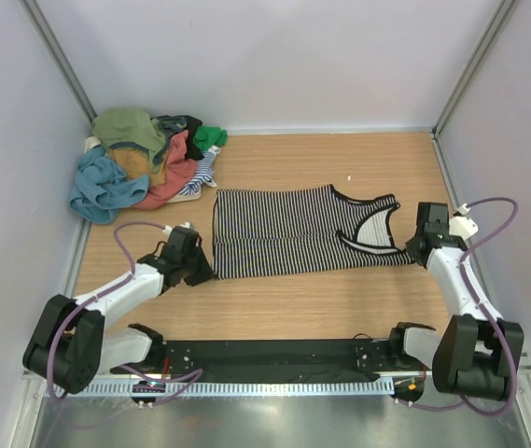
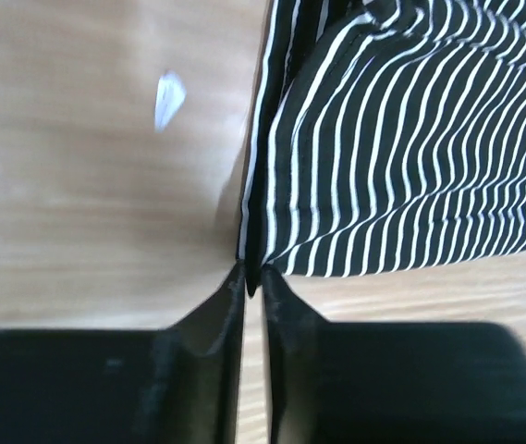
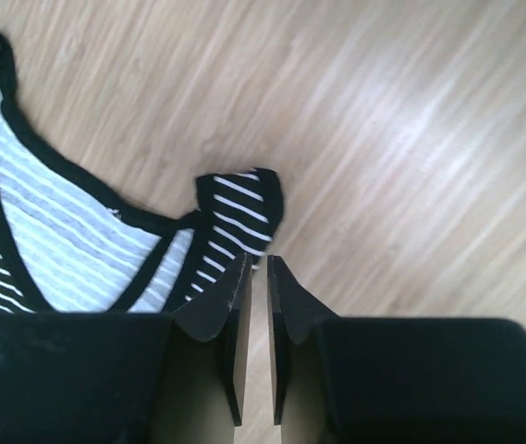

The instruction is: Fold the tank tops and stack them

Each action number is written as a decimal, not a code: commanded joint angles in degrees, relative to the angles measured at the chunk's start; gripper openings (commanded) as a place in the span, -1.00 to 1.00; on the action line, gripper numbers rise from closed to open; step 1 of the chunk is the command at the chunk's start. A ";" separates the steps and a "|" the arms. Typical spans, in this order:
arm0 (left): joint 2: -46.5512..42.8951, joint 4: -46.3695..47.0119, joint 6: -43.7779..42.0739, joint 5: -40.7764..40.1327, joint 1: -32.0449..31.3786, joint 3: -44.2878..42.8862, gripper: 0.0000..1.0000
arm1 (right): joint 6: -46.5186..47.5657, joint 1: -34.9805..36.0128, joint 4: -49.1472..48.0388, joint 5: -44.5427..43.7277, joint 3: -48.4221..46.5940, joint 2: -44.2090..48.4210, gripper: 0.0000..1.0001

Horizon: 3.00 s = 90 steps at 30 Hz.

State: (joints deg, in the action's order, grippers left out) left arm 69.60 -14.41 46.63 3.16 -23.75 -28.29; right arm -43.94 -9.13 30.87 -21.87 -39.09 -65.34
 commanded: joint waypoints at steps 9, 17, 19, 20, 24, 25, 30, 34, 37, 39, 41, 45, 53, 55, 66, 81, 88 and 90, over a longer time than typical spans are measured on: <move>-12.03 -13.35 -0.74 -8.42 -1.83 -2.02 0.12 | 11.22 -0.28 -4.93 9.63 -0.54 6.99 -0.42; -1.15 -13.10 -4.00 -7.55 2.57 -17.22 0.11 | 13.62 1.56 -11.98 27.58 -11.60 -6.18 -0.18; 2.62 -11.43 -4.36 -7.81 3.00 -21.79 0.11 | 13.80 4.02 -13.20 28.45 -14.59 -10.05 -0.12; 6.47 -10.73 -4.53 -7.99 3.18 -23.37 0.10 | 14.32 5.59 -13.21 27.50 -18.35 -13.98 -0.10; 13.70 -7.39 -5.85 -9.39 3.88 -32.06 0.08 | 16.34 13.25 -11.45 22.13 -28.56 -25.51 -0.02; 14.85 -5.99 -6.46 -9.92 3.80 -33.13 0.09 | 16.78 14.04 -11.62 22.22 -30.50 -27.54 -0.02; 23.53 -6.41 -9.54 -14.23 4.85 -42.69 0.12 | 18.63 15.28 -12.07 23.62 -41.58 -40.88 -0.03; 30.04 -7.65 -9.98 -11.61 7.13 -48.43 0.11 | 19.68 15.63 -10.49 25.38 -50.27 -47.92 -0.10; 34.26 -7.91 -10.42 -10.11 8.63 -51.59 0.09 | 20.91 16.42 -7.76 24.77 -55.11 -52.59 -0.12; 36.38 -9.31 -11.12 -9.40 9.16 -53.96 0.08 | 21.53 17.12 -7.41 24.68 -56.27 -54.01 -0.13; 38.84 -9.84 -11.65 -9.05 9.16 -55.11 0.06 | 22.14 17.56 -7.49 25.12 -57.50 -55.59 -0.13; 40.96 -10.02 -11.91 -7.99 9.16 -56.43 0.04 | 22.59 18.18 -6.71 25.38 -58.91 -57.70 -0.13; 42.63 -10.02 -13.32 -8.17 9.16 -57.49 0.04 | 22.59 19.32 -5.82 24.77 -59.70 -60.43 -0.14; 43.07 -10.02 -13.50 -8.17 9.16 -57.75 0.04 | 22.41 19.32 -5.30 24.42 -59.70 -61.04 -0.25; 45.71 -10.02 -14.99 -5.44 9.07 -60.56 0.04 | 21.71 19.23 -5.11 19.49 -57.77 -59.29 -0.98; 55.89 -15.38 -14.90 -7.46 8.46 -71.55 -0.17 | 21.88 19.23 -5.47 20.02 -56.36 -57.97 -0.98; 58.62 -16.26 -14.90 -10.54 8.10 -73.83 -0.20 | 21.80 19.14 -5.82 20.20 -55.83 -57.62 -0.98; 59.24 -16.35 -14.64 -10.72 7.75 -74.36 -0.22 | 21.88 19.15 -5.91 20.29 -55.74 -57.53 -0.98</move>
State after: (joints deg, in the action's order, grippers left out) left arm 127.79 -30.24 32.49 -5.61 -15.64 -100.09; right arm -22.46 10.02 24.84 -0.32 -95.42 -126.02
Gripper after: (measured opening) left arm 0.395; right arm 0.037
